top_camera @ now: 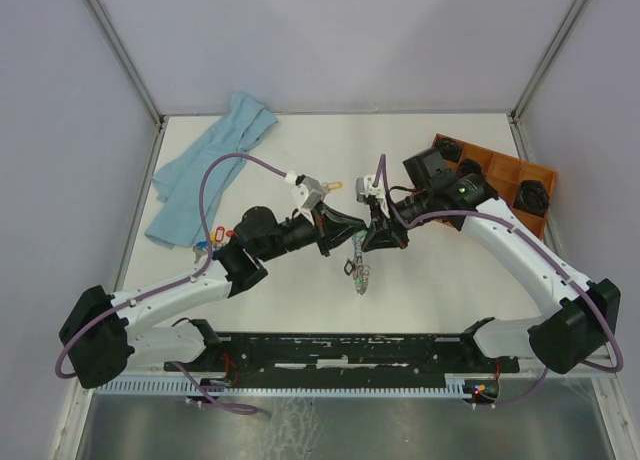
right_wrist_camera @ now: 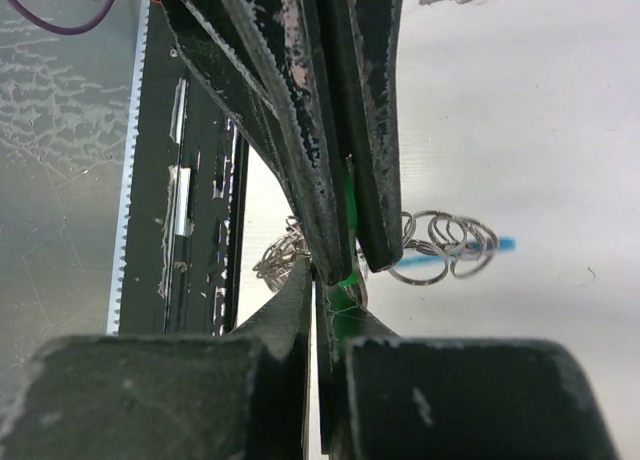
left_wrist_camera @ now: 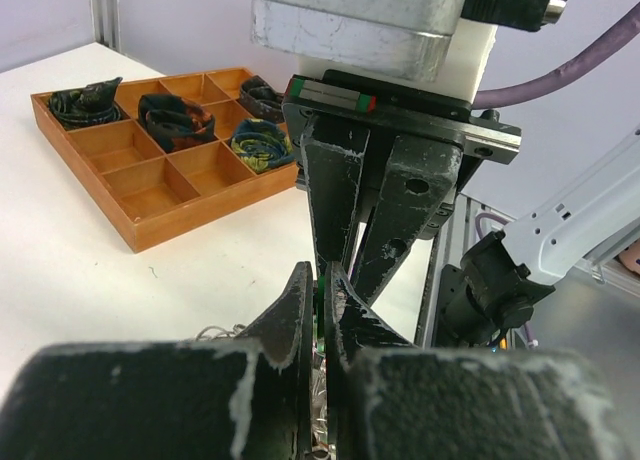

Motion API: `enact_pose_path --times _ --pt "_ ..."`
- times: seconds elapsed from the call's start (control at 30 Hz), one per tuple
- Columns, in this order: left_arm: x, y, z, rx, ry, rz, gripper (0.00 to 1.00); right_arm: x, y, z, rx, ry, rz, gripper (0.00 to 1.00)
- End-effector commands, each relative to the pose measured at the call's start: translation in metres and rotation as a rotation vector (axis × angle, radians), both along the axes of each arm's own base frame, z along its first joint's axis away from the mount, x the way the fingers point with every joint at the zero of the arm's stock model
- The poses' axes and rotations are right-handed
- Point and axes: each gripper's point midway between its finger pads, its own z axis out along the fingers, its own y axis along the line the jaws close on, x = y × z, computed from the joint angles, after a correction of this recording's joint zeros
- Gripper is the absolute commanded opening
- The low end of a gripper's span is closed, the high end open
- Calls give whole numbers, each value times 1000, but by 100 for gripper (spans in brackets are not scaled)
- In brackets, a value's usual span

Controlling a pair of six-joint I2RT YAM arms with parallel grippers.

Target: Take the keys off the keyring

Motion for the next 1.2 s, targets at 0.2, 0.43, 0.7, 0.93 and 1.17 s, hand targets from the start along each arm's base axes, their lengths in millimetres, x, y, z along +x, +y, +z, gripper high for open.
enact_pose_path --times 0.2,0.43,0.7,0.93,1.17 --pt "-9 5 43 -116 -93 -21 3 2 3 19 37 -45 12 20" --pt "-13 13 50 -145 -115 -13 3 0 -2 28 89 -56 17 39" --pt "-19 21 65 -208 -137 -6 3 2 -1 40 198 -64 2 45" --pt "-21 26 73 -249 -136 0 3 -6 6 39 304 -74 48 47" --pt "-22 29 77 -271 -133 2 3 -5 9 35 324 -64 57 45"
